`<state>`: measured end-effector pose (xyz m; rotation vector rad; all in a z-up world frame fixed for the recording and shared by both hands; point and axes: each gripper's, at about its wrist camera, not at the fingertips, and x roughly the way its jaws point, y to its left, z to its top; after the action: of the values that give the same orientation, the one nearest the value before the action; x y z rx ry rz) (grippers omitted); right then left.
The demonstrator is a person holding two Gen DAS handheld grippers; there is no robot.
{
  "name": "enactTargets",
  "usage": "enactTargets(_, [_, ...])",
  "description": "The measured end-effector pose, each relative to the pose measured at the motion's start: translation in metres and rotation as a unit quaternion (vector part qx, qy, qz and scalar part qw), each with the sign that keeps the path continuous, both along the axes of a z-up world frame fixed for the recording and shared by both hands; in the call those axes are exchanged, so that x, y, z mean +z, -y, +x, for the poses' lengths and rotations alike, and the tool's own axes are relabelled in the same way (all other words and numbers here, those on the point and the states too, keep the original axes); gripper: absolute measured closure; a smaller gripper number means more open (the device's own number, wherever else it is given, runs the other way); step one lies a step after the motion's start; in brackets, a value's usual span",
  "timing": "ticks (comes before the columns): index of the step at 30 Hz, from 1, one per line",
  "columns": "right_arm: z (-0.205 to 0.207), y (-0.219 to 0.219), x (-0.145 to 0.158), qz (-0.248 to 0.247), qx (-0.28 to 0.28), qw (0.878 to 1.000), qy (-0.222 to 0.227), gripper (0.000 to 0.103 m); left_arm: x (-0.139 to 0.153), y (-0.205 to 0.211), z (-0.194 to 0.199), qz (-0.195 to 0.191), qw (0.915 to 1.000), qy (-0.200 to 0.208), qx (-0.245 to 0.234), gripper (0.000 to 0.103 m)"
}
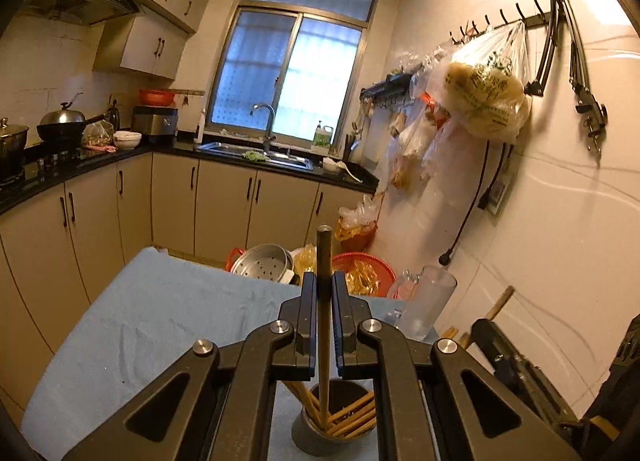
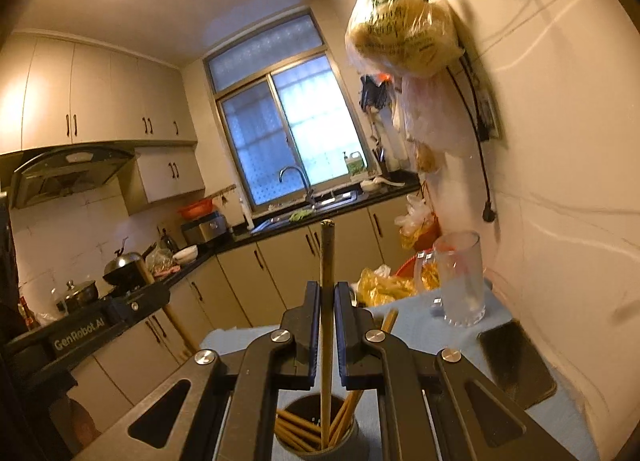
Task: Organize utensils
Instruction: 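Lift both held chopsticks and lower them into the black cup, then open the left tool in the cup while the right tool releases its chopstick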
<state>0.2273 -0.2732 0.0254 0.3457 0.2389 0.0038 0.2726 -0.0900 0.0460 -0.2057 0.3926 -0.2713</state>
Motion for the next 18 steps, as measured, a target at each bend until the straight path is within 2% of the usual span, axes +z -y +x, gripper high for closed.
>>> enactTargets(7, [-0.004,-0.003,-0.022,-0.006,0.006,1.0,-0.019,0.095,-0.016,-0.005,-0.003,0.009,0.9998,-0.018,-0.005,0.095])
enactTargets(13, [0.0,0.001,-0.028,0.001,0.013,0.999,-0.039,0.091,-0.016,-0.005,-0.004,0.009,0.9995,-0.029,-0.012,0.095])
enactTargets(16, [-0.001,0.005,-0.027,0.011,0.012,0.999,-0.047,0.09,-0.014,-0.01,-0.009,0.006,0.999,-0.041,-0.016,0.084])
enactTargets(17, [-0.004,0.007,-0.025,0.015,0.012,0.999,-0.047,0.087,-0.012,-0.013,-0.01,0.001,0.9987,-0.048,-0.018,0.074])
enactTargets(18, [-0.008,0.009,-0.022,0.022,0.013,0.999,-0.045,0.083,-0.008,-0.019,-0.014,-0.005,0.9985,-0.051,-0.019,0.068])
